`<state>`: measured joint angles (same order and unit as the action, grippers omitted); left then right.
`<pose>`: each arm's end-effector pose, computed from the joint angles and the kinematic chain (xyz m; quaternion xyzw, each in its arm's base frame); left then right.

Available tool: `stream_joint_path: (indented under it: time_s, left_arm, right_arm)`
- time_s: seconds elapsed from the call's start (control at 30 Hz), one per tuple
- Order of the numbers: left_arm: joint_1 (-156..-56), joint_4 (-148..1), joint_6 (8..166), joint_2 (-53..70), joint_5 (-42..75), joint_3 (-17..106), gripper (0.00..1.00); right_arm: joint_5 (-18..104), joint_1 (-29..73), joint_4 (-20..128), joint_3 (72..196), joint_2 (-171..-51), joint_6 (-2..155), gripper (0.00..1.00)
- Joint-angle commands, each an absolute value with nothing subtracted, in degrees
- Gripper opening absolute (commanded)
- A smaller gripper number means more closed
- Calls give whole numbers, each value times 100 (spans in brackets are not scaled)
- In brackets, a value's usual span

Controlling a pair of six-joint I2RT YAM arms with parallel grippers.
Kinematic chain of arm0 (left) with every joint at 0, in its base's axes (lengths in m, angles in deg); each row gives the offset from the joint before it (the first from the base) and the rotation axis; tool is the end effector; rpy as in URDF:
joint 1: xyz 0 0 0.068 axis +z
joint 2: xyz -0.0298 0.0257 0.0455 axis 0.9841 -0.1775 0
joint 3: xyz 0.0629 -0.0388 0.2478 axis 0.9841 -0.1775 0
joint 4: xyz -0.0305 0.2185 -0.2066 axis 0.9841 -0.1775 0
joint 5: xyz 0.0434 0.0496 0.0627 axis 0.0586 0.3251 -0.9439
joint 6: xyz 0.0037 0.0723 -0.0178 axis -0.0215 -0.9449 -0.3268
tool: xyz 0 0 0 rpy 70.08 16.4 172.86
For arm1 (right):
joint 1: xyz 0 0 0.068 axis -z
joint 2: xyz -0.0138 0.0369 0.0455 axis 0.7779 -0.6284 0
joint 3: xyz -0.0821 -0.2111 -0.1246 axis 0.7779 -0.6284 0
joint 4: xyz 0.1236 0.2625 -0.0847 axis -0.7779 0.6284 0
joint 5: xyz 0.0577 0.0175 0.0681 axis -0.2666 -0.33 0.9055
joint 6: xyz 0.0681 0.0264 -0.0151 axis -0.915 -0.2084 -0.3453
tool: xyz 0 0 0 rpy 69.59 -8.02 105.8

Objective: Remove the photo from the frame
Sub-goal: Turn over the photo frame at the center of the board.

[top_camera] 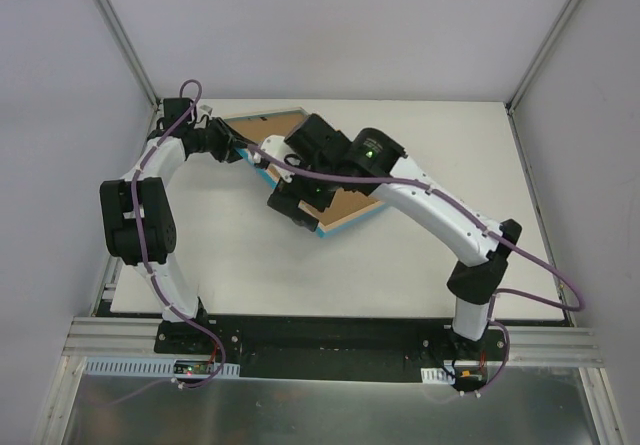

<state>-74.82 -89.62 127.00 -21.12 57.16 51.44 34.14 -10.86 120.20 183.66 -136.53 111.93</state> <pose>0.4600 -0.0073 0.2077 -0.2365 0.8100 -0.4954 0.2060 0.2066 0.3842 0.3998 -0.6601 0.6600 0.0921 0.3468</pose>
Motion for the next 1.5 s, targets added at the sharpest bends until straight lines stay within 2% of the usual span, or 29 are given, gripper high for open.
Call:
stream_joint_path:
  time_s: [0.0,0.33,0.5,0.77,1.17,1.33,1.47]
  left_arm:
    - [-7450,-8838,11872,-2019,5721,5123,8]
    - [-7283,-9128,11327,-2212,5852,4903,15]
    - [-7248,-9128,11212,-2493,6081,4956,19]
    - [-7222,-9181,11010,-2889,6292,5105,28]
    - [-7178,-9366,10834,-3135,6222,5228,40]
    - [-7169,-9445,10773,-3144,6195,5246,47]
    - [-7169,-9471,10746,-3153,6152,5246,48]
  right_arm:
    - [4647,-319,12425,18697,-13335,11137,96]
    - [6722,2757,12241,18478,-14124,10417,96]
    - [7365,3682,12118,18364,-14907,10275,96]
    - [7155,3894,11740,17801,-15453,10495,96]
    - [6443,4008,11406,18126,-16455,10302,96]
    - [6407,4008,11450,18249,-16789,10319,96]
    - [6609,4008,11485,18214,-16860,10337,96]
